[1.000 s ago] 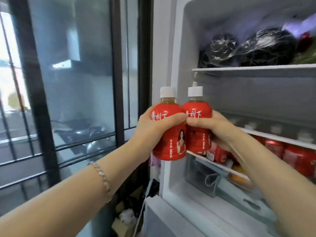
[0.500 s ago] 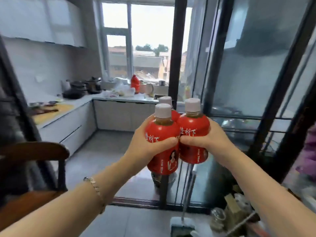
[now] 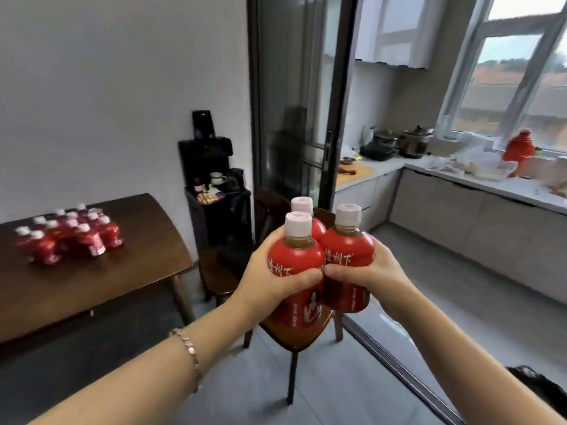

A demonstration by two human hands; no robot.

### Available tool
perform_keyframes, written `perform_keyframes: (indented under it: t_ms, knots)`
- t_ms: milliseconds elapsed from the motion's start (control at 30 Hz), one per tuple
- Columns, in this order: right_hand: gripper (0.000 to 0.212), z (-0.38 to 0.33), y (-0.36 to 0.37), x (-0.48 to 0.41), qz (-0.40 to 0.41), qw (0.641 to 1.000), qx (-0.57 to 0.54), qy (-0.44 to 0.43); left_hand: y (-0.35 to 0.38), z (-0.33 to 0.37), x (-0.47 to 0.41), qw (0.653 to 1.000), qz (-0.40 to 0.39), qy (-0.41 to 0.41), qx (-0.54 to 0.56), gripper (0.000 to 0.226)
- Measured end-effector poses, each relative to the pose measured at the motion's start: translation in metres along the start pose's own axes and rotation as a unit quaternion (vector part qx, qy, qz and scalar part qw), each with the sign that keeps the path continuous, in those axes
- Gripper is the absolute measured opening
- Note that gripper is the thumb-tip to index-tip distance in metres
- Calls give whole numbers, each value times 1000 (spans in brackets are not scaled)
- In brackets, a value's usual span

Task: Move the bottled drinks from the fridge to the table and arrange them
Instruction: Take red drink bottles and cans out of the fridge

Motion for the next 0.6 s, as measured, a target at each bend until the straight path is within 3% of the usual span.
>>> perform_keyframes:
  t_ms: [67, 200, 400, 533, 600]
  knots:
    - [69, 2, 53, -38, -60, 998, -8, -5, -53, -8, 1, 998, 52, -9, -17, 98]
    - [68, 10, 136, -104, -146, 989, -23, -9, -139, -29, -8, 992, 119, -26, -29, 77]
    - [62, 11, 247, -219, -238, 970, -44, -34, -260, -52, -45, 968, 239, -40, -63, 77]
    - [83, 5, 331, -289, -305, 950, -39, -54, -342, -62, -64, 947, 306, -52, -79, 73]
    - [81, 2, 381, -320, -350, 934, -33, -58, -387, -71, -66, 932, 348, -56, -85, 75]
Point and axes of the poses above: each hand's wrist, its own x-axis away from the middle knuckle, its own y-axis out of the palm, z = x × y, the point moved 4 cm from there along -x, towards the middle knuckle, and after that the axes turned 4 degrees about x, right-handed, at the moved point
